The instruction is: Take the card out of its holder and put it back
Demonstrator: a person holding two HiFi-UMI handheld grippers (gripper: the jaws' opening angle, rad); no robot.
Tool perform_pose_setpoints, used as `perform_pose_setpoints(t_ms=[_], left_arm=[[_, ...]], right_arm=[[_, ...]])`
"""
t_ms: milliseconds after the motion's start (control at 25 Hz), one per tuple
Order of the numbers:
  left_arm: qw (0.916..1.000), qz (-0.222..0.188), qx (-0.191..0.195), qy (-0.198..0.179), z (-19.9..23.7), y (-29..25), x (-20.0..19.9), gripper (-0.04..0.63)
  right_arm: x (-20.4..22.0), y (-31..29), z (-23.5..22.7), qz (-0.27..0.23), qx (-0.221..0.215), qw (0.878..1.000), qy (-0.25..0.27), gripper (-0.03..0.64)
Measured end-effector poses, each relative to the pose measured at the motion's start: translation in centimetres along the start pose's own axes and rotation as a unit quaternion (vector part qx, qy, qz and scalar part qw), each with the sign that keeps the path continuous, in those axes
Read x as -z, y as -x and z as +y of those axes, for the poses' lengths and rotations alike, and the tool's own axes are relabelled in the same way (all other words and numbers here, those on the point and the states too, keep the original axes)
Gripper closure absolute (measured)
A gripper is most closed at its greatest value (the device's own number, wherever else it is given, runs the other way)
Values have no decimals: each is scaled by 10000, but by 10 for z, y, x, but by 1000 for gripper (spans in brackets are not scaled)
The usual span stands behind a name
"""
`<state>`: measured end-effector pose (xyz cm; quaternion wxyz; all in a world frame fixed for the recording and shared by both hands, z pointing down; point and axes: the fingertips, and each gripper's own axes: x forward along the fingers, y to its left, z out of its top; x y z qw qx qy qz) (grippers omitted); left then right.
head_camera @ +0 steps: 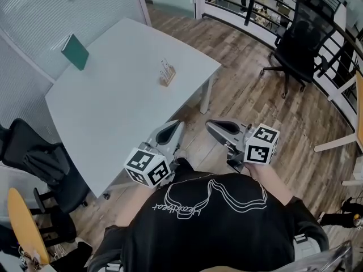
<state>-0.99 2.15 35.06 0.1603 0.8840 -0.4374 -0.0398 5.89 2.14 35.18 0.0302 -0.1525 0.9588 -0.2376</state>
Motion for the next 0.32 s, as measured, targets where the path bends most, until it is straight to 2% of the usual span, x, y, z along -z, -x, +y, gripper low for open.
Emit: perform_pose_setpoints(t_ms=[320], left_arm=[[9999,32,65,-130,-6,-3,-3,581]], right_arm=[[-1,-1,2,27,30,10000,41,611]])
